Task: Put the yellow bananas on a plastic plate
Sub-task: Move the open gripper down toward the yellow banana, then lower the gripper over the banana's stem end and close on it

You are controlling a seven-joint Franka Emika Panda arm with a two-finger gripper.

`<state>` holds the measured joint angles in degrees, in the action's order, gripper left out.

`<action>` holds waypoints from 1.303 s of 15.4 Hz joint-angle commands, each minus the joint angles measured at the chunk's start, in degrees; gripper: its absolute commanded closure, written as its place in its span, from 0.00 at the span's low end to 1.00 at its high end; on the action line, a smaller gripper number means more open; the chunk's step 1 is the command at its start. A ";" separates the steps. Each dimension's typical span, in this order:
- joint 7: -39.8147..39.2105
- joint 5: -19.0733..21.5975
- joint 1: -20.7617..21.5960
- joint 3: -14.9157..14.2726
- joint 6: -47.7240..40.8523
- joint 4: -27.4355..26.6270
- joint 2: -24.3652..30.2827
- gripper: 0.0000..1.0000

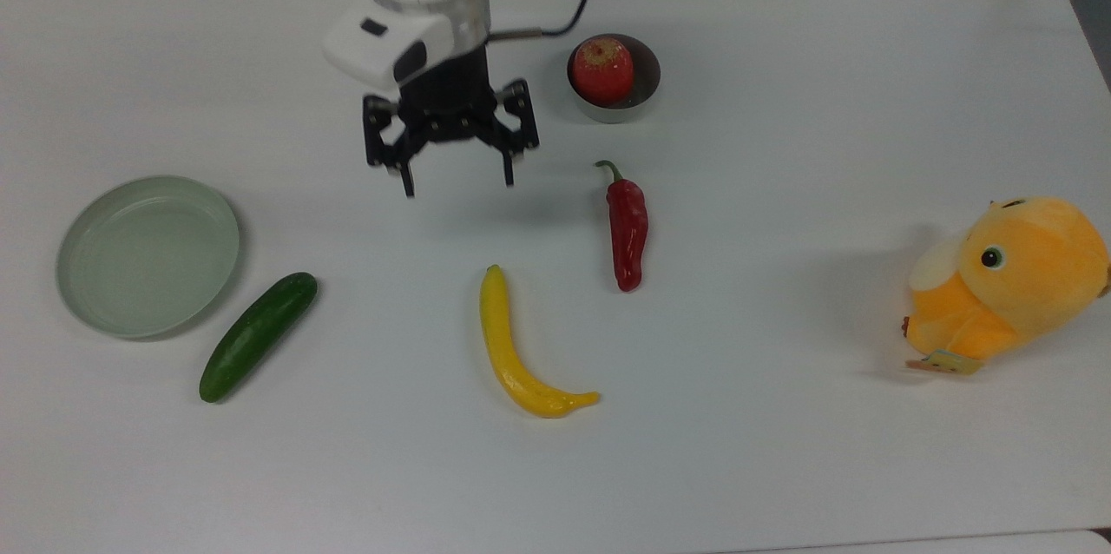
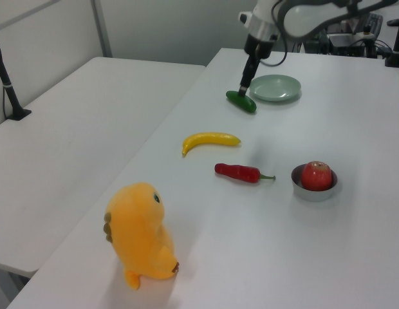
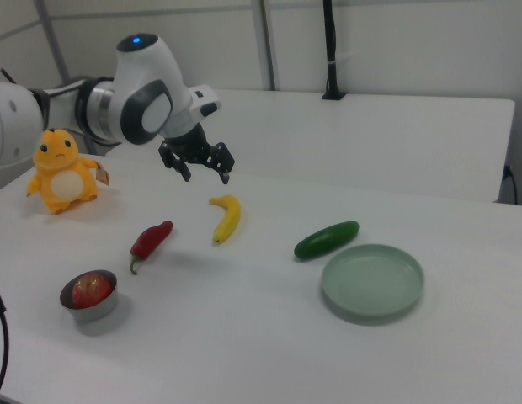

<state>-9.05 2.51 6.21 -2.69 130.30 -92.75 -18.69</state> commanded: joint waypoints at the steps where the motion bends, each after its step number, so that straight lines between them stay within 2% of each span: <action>1: 3.23 -1.19 1.61 -0.39 7.67 2.83 -5.90 0.00; 9: 12.03 -6.98 2.85 -0.39 19.37 4.51 -16.28 0.00; 15: 13.35 -10.24 2.67 -0.39 23.16 4.59 -19.62 0.00; 16: 13.35 -10.41 2.67 -0.39 23.16 4.51 -19.80 0.04; 17: 13.35 -10.59 2.58 -0.39 23.16 4.51 -19.80 0.14; 18: 13.27 -10.59 2.58 -0.39 23.16 4.51 -19.80 0.28; 20: 13.27 -10.50 2.58 -0.39 23.07 4.42 -19.80 0.64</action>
<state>2.78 -6.71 8.50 -2.69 152.56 -89.11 -38.03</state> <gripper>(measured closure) 0.110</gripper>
